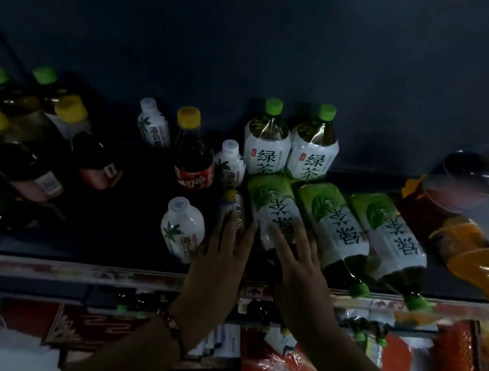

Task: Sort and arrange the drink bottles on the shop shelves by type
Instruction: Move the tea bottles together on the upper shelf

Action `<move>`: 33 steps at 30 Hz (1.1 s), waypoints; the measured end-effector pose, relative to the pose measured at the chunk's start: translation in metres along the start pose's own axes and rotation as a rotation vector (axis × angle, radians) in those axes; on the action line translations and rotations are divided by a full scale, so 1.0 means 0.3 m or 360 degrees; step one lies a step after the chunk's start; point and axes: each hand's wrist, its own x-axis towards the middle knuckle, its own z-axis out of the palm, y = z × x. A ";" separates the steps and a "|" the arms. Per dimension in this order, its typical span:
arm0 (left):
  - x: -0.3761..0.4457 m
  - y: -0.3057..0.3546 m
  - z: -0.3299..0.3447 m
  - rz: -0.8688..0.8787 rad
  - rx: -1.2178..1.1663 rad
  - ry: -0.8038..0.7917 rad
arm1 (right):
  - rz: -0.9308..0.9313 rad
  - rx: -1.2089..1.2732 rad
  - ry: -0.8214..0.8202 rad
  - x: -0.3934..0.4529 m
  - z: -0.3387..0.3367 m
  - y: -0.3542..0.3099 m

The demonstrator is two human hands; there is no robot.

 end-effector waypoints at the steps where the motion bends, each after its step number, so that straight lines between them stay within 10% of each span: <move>1: -0.003 0.009 0.014 -0.0050 -0.0014 0.0008 | -0.0016 -0.0003 -0.0043 0.004 -0.017 0.001; 17: -0.094 0.000 -0.088 0.0010 -0.0487 0.0299 | 0.0011 0.0452 -0.0265 0.222 -0.499 -0.029; 33: 0.136 -0.063 -0.191 0.0234 -0.0069 0.0378 | -0.0123 0.0751 0.0195 0.422 -0.319 -0.134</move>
